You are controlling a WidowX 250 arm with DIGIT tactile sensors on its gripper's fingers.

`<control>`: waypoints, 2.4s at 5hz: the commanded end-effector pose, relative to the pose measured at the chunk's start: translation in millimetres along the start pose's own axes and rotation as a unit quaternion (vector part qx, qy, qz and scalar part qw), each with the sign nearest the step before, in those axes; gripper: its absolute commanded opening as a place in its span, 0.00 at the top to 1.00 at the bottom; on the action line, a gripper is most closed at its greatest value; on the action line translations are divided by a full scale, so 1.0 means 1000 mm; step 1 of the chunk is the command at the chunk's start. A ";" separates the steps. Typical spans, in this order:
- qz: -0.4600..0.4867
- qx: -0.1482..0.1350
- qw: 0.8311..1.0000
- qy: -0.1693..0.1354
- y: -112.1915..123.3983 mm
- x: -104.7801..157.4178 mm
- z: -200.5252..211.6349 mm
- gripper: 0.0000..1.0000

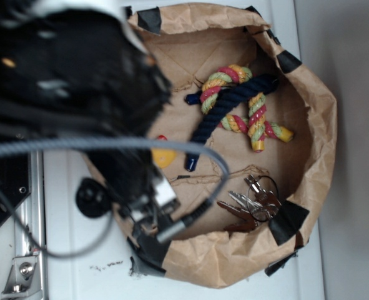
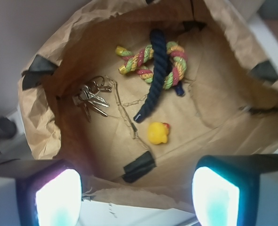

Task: Grab the silver keys.

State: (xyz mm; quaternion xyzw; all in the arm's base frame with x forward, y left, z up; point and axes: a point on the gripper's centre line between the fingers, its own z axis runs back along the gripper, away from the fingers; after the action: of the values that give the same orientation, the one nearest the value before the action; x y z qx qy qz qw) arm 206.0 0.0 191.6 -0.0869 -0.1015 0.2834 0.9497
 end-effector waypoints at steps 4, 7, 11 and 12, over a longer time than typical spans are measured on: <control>0.103 -0.006 0.993 -0.056 0.018 0.037 -0.048 0.00; 0.107 0.039 0.992 -0.057 0.006 0.048 -0.086 0.00; 0.161 -0.014 0.985 -0.066 -0.031 0.063 -0.140 0.00; 0.159 -0.029 0.985 -0.052 -0.042 0.060 -0.138 0.00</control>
State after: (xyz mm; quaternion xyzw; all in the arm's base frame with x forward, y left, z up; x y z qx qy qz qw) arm 303.1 -16.6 60.1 -0.1014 -0.1207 0.4422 0.8830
